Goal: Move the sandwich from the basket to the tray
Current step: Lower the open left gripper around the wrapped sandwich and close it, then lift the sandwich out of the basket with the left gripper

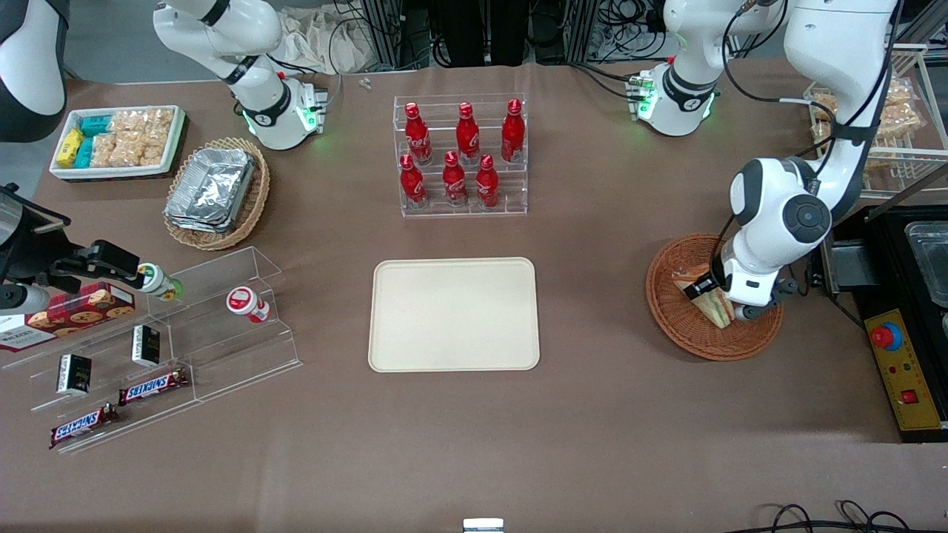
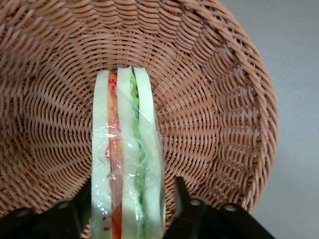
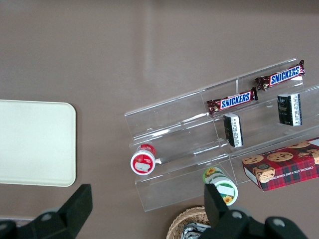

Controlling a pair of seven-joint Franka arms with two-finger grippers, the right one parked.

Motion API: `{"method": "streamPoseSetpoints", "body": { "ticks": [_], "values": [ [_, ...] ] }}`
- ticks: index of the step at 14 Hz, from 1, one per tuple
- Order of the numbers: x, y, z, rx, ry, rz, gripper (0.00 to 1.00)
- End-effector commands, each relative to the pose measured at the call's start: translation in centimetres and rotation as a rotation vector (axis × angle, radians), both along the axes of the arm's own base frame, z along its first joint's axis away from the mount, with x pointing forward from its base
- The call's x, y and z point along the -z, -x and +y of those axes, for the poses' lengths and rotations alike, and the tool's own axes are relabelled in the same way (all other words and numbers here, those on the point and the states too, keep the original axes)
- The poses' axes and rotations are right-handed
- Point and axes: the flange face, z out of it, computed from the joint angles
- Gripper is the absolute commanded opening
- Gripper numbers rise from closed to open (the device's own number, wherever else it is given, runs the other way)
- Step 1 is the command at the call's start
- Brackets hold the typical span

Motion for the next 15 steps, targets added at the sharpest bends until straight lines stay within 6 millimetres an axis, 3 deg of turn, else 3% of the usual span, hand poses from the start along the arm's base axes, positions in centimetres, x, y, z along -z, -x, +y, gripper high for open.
{"method": "streamPoseSetpoints", "body": {
  "ticks": [1, 2, 3, 7, 11, 13, 15],
  "values": [
    [-2.0, 0.0, -0.1, -0.047, -0.008, -0.039, 0.16],
    [-3.1, -0.3, -0.1, -0.075, -0.011, -0.039, 0.03],
    [-4.8, -0.8, -0.2, -0.087, -0.016, -0.019, 0.0],
    [-15.1, -4.5, -0.9, -0.109, -0.035, 0.079, 0.0],
    [-24.4, -6.2, -1.2, -0.094, -0.021, 0.088, 0.0],
    [-27.2, -6.5, -2.0, -0.08, -0.015, 0.08, 0.0],
    [-28.6, -6.5, -3.1, -0.011, 0.003, 0.07, 0.0]
  ]
}}
